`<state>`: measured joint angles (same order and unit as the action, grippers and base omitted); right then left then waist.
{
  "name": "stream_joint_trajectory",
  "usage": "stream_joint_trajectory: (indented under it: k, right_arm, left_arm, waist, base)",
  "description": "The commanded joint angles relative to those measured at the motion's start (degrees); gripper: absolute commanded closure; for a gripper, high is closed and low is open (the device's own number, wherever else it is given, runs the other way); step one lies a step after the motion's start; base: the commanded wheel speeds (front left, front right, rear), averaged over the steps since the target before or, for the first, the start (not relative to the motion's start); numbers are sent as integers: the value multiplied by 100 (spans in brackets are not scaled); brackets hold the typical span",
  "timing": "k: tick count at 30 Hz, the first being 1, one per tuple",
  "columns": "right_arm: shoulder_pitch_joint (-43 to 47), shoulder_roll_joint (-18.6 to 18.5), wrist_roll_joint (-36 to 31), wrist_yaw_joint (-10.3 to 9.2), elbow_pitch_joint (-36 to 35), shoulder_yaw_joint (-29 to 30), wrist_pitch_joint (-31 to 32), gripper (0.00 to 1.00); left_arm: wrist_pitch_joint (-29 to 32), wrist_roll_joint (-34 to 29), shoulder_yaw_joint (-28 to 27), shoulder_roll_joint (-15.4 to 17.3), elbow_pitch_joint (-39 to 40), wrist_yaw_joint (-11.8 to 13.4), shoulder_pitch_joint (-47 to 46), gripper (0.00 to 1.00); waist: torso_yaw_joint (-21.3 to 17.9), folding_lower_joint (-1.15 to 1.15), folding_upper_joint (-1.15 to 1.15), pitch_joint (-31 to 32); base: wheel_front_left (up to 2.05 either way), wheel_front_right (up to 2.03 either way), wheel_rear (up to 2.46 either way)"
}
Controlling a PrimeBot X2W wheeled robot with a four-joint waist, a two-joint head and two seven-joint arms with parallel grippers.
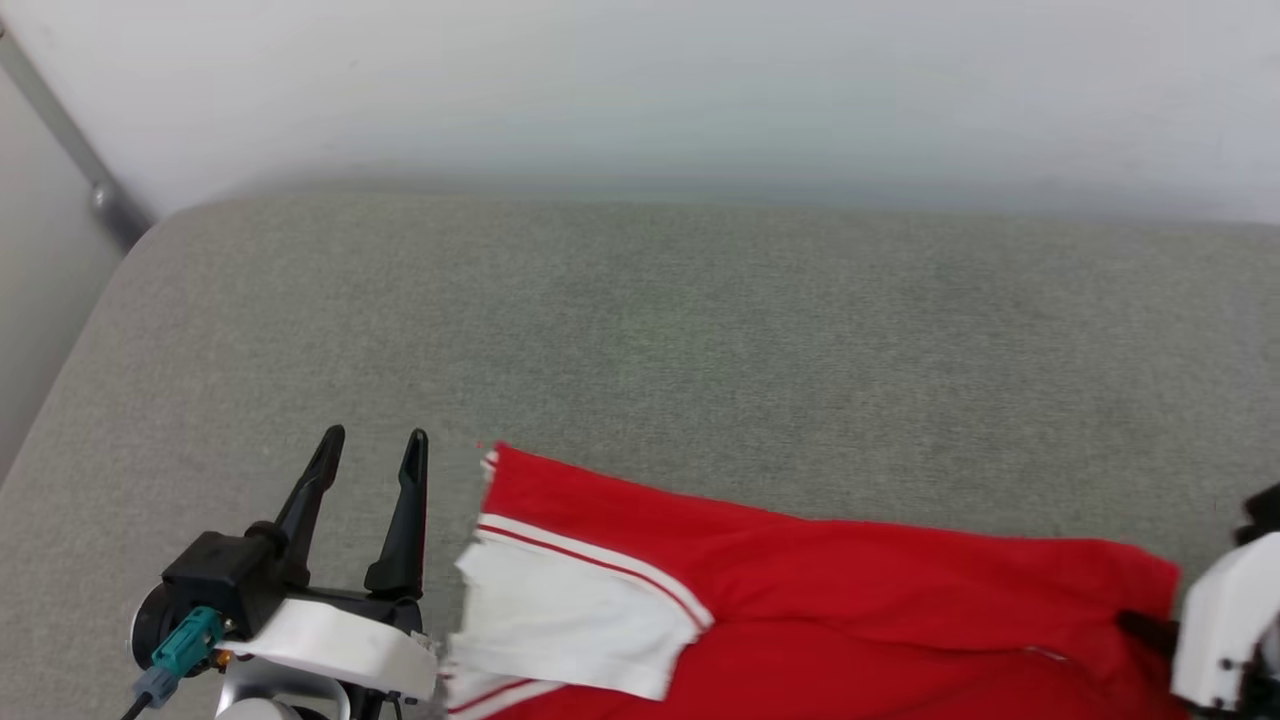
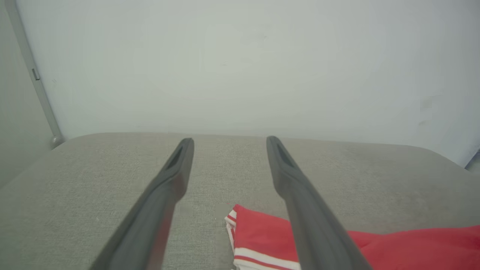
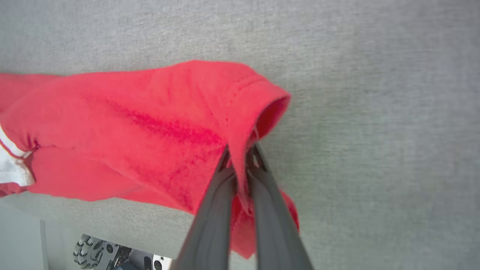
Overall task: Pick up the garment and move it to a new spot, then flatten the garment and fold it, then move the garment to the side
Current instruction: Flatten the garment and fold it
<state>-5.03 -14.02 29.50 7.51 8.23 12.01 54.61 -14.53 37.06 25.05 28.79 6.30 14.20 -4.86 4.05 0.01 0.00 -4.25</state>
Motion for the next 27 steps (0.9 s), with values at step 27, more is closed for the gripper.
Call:
stream_joint_trajectory:
  k: [27]
  right_arm:
    - [-611, 1127, 2001, -4, -335, 326, 1282, 100]
  left_arm:
    - [26, 45, 44, -58, 49, 66, 82, 0]
  waist:
    - [-236, -1, 0, 80]
  base:
    - [0, 0, 0]
